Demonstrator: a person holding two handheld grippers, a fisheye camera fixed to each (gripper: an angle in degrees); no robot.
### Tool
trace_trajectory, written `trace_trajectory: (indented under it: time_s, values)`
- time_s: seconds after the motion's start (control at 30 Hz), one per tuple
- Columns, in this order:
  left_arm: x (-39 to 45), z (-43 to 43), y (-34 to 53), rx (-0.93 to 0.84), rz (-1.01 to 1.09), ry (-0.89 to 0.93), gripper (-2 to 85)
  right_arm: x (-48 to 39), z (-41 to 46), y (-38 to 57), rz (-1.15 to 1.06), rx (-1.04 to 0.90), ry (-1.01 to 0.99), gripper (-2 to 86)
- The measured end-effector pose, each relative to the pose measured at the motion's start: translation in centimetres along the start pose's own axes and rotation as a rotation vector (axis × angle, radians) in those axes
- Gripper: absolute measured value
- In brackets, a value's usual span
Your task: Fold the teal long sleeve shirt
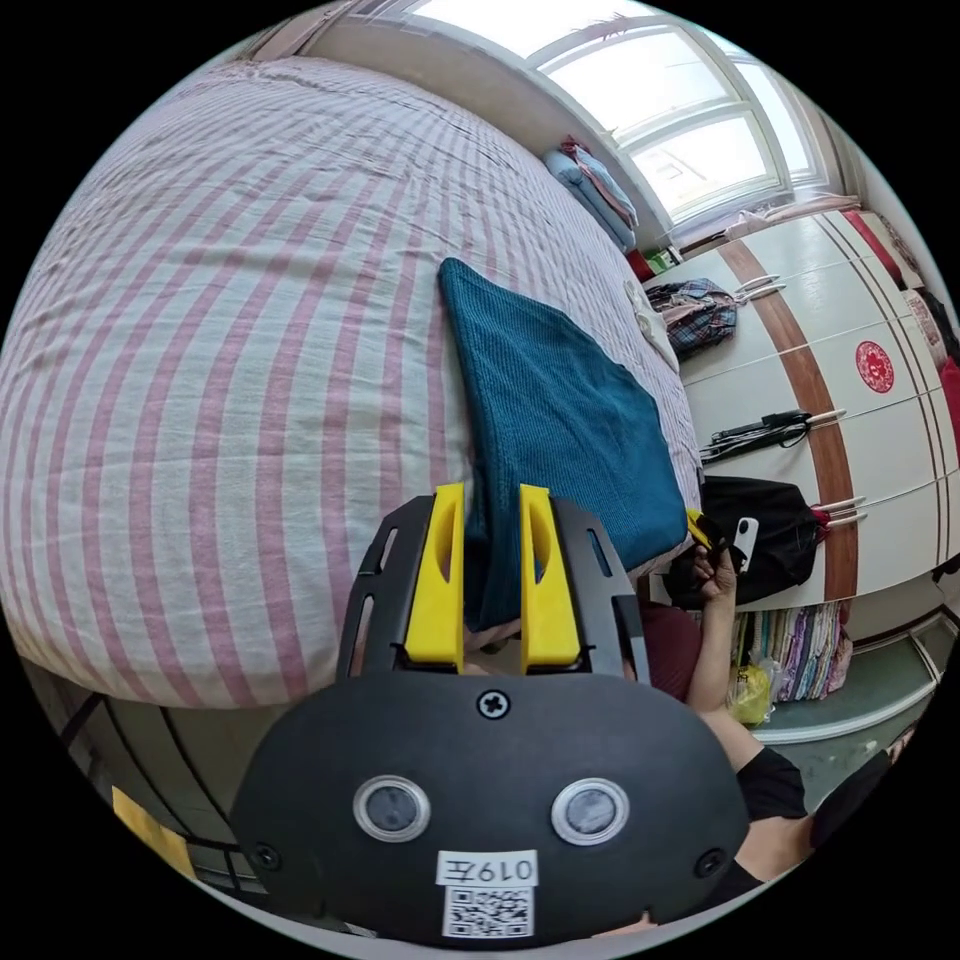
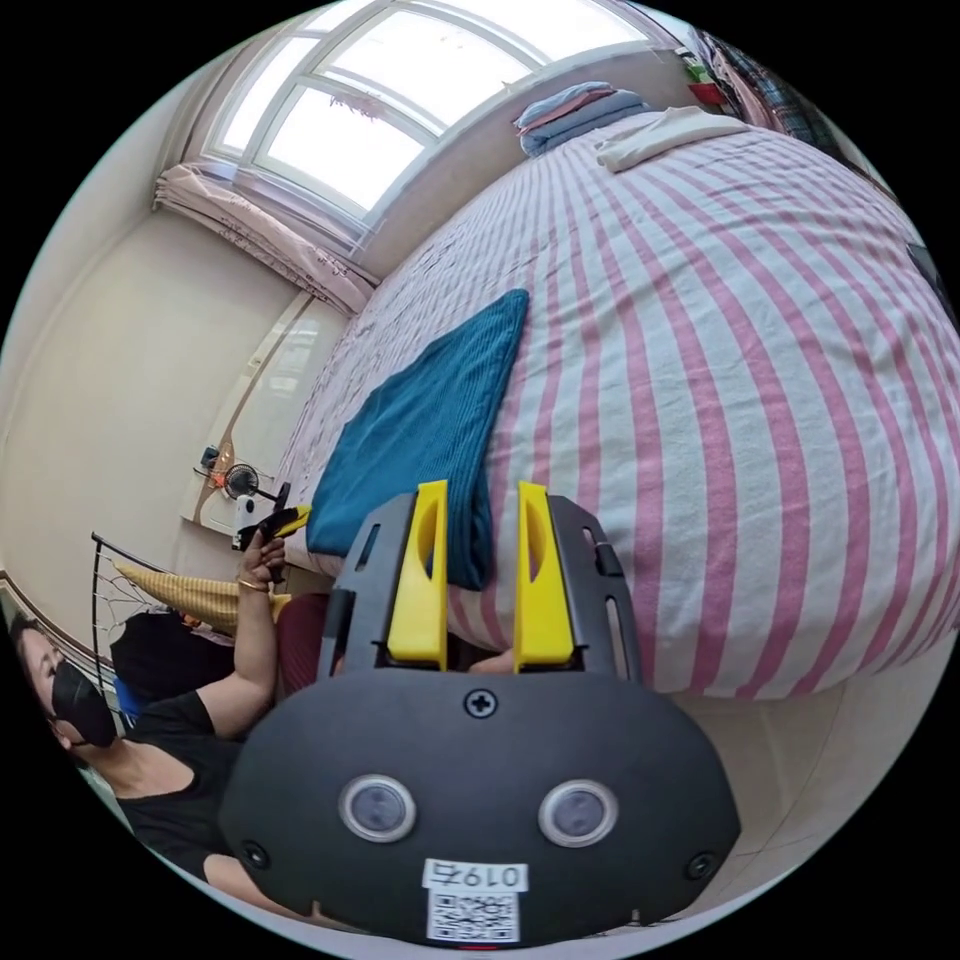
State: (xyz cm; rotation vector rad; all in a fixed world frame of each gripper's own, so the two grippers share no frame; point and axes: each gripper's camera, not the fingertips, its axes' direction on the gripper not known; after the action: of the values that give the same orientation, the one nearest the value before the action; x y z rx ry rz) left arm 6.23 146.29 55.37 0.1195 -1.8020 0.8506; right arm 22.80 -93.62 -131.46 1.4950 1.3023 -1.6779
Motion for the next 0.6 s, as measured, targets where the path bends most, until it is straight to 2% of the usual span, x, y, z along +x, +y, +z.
trace_trajectory:
  time_s: [0.13, 0.23, 0.37, 0.6]
  values:
    - [-1.0, 0.5, -0.7, 0.027, -0.035, 0.022, 3.7, 0.9, 0.2, -0.4, 0.001, -0.01, -0.026, 2.0]
    - [-1.7, 0.4, -1.2, 0.055, -0.056, 0.041, 3.1, 1.2, 0.3, -0.7, 0.0, -0.026, 0.02, 0.0]
    - [-1.6, 1.1, -2.4, 0.038, -0.047, 0.015, 4.0, 1.4, 0.2, -1.3, 0.01, -0.016, 0.04, 0.3]
    - [-1.1, 0.2, -3.8, 0.075, -0.042, 0.029, 9.0, 1.8, -1.2, -2.9, 0.022, 0.079, -0.012, 7.7]
